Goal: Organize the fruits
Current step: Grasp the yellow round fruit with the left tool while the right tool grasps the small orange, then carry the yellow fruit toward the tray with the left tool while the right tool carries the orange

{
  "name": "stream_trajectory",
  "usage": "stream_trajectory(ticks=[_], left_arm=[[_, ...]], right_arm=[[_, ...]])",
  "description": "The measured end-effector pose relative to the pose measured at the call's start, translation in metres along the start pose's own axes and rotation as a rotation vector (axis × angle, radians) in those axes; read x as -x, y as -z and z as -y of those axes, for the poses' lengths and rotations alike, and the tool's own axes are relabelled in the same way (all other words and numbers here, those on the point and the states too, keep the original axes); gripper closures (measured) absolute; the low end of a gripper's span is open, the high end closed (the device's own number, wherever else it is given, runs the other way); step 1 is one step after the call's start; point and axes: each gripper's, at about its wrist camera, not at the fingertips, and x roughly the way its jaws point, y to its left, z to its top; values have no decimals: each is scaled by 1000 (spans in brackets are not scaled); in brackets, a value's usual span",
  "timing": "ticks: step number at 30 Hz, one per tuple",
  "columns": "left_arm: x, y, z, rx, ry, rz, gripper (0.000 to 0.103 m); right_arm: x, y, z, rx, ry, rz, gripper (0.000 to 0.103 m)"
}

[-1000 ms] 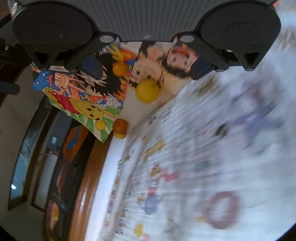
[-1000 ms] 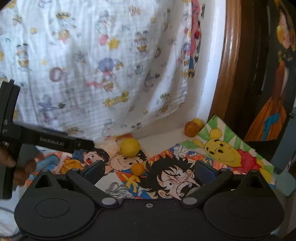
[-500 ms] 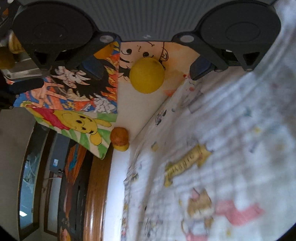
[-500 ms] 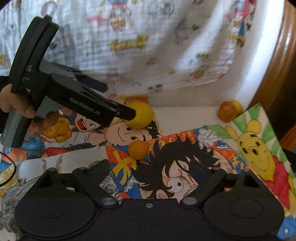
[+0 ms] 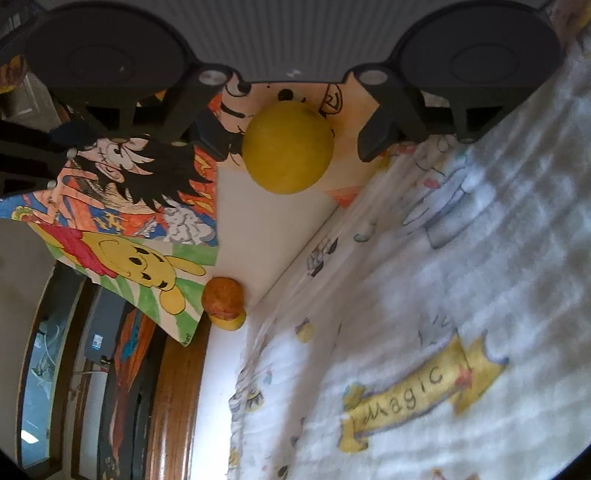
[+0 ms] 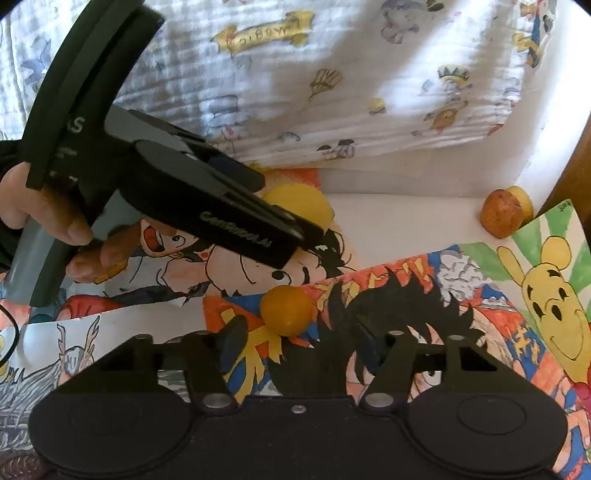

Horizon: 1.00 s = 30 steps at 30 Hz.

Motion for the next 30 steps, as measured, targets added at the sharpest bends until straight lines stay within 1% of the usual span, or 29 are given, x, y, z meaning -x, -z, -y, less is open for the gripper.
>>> stream_trajectory(ticks=[2, 7, 11, 14, 16, 24, 30], left_arm=[[-4, -1, -1, 8, 2, -9, 26], [-12, -2, -4, 19, 22, -32, 36], [-13, -2, -6, 30, 33, -31, 36], [-12, -2, -6, 32, 44, -25, 42], [-11, -2, -6, 32, 43, -25, 42], [-9, 0, -5, 31, 37, -23, 43], [-2, 4, -5, 58, 42, -34, 44]], right_arm=[[-4, -1, 0, -3, -6, -1, 45], [-11, -3, 1, -6, -23, -4, 52], [-15, -3, 2, -14, -33, -5, 57], [-16, -3, 1, -12, -34, -4, 62], [-16, -2, 2, -20, -37, -3, 66], [-16, -2, 1, -38, -30, 1, 67], [-8, -1, -3, -44, -31, 0, 67]])
